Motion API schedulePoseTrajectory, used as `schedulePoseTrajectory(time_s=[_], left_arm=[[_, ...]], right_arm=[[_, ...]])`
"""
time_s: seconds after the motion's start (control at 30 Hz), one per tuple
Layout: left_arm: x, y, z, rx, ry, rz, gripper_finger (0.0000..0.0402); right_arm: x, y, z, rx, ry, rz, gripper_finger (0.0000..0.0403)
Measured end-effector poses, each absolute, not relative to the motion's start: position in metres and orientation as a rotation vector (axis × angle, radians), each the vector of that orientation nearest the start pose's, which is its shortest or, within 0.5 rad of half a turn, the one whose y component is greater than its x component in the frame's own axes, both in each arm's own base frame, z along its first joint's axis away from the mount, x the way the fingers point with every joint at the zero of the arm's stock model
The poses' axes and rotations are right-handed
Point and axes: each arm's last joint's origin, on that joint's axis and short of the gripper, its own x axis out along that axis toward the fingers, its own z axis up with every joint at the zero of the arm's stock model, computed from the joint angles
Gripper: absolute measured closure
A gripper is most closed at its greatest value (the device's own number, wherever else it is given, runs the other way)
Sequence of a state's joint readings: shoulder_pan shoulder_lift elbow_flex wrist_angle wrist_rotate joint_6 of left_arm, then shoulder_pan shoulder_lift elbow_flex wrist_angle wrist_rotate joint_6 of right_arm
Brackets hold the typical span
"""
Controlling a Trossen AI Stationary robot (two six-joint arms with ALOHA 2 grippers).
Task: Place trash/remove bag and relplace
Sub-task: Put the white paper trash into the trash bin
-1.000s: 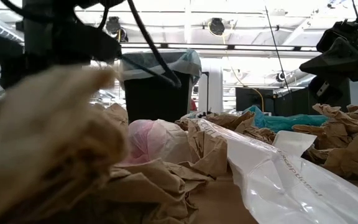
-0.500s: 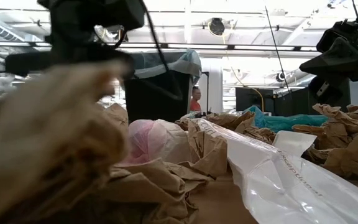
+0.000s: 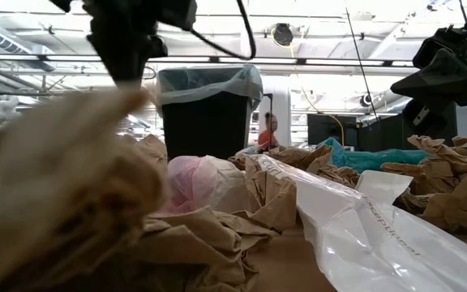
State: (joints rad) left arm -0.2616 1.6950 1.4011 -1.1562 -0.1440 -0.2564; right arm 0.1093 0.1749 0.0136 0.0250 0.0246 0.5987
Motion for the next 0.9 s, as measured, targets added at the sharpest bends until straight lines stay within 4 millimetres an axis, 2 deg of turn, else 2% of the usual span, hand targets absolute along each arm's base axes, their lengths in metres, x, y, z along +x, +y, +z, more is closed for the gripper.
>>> schedulePoseTrajectory(time_s=[0.13, 0.27, 0.6, 0.77, 0.9], left_arm=[[0.308, -0.075, 0.255, -0.017, 1.416, 0.147, 0.0388], [0.311, -0.073, 0.256, -0.145, 1.396, 0.179, 0.0355], [0.311, -0.073, 0.25, -0.442, 1.404, 0.333, 0.0217], [0.321, -0.078, 0.238, -0.511, 1.39, 0.361, 0.0159], [0.331, -0.085, 0.219, -0.501, 1.411, 0.364, 0.0147]], right_arm=[[0.107, 0.011, 0.156, 0.588, 0.157, 0.041, 0.0403], [0.107, 0.011, 0.156, 0.588, 0.157, 0.041, 0.0403], [0.107, 0.011, 0.156, 0.588, 0.157, 0.041, 0.0403], [0.107, 0.011, 0.156, 0.588, 0.156, 0.041, 0.0403], [0.107, 0.011, 0.156, 0.588, 0.156, 0.042, 0.0403]])
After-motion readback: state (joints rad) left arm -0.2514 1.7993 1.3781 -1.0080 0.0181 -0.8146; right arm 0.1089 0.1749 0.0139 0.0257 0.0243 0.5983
